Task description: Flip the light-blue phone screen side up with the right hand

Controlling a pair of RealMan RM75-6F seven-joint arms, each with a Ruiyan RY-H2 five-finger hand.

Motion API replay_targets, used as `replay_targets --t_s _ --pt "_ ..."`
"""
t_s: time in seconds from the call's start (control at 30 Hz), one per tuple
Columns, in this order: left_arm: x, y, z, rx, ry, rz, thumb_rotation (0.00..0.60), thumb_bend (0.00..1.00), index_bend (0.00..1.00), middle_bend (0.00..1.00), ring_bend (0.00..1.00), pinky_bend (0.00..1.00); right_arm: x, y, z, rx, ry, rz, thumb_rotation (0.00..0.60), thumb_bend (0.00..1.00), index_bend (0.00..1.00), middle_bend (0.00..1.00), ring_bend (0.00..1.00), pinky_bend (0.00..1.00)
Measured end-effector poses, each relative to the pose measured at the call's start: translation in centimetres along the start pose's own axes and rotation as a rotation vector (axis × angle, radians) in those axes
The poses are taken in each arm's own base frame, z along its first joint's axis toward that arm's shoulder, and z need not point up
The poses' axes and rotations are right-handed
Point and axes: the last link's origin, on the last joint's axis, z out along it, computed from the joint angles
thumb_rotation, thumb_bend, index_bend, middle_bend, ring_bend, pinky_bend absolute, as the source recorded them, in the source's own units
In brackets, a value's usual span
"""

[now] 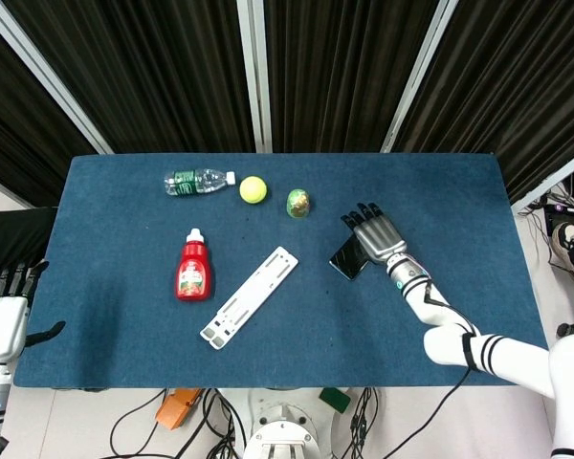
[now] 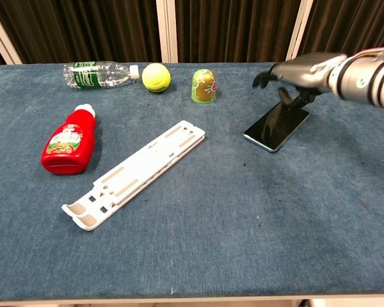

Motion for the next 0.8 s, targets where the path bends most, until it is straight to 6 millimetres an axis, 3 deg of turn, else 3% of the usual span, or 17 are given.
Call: replay_targets --t_s 0.07,0.2,0.3,0.5,0.6,0.7,0.8 --pt "0.1 0.1 0.0 -0.005 0.007 -0.001 0.600 0.10 0.12 0.03 0.00 0.00 0.5 0.5 -0.9 -0.008 0.031 0.013 0.600 0.84 0.11 0.18 0.02 0.10" --pt "0.3 0.1 0.0 -0.005 0.017 -0.006 0.600 0.10 0.12 0.03 0.00 0.00 1.7 2.5 -4.0 -0.060 0.122 0.049 0.600 0.40 0.07 0.16 0.02 0.10" --pt "0.3 0.1 0.0 -0.006 0.019 -0.010 0.600 0.10 0.12 0.03 0.00 0.00 2.1 4.7 -7.3 -0.129 0.191 0.079 0.600 0.23 0.03 0.13 0.00 0.09" --pt "0.2 0.2 -0.4 -0.006 0.021 -0.020 0.600 0.10 0.12 0.03 0.00 0.00 1.3 9.4 -16.3 -0.291 0.284 0.129 0.600 0.21 0.01 0.11 0.00 0.05" --pt "0.2 0.3 -0.5 -0.008 0.022 -0.023 0.600 0.10 0.12 0.03 0.00 0.00 0.5 10.8 -20.7 -0.348 0.309 0.144 0.600 0.21 0.01 0.11 0.00 0.04" --pt "0.2 0.4 -0.7 -0.011 0.022 -0.029 0.600 0.10 0.12 0.03 0.00 0.00 -0.3 11.2 -24.0 -0.368 0.318 0.166 0.600 0.21 0.01 0.11 0.00 0.04" --pt "0.2 0.6 -0.8 -0.014 0.015 -0.032 0.600 0.10 0.12 0.03 0.00 0.00 -0.9 11.1 -25.7 -0.365 0.313 0.174 0.600 0.21 0.01 0.11 0.00 0.04"
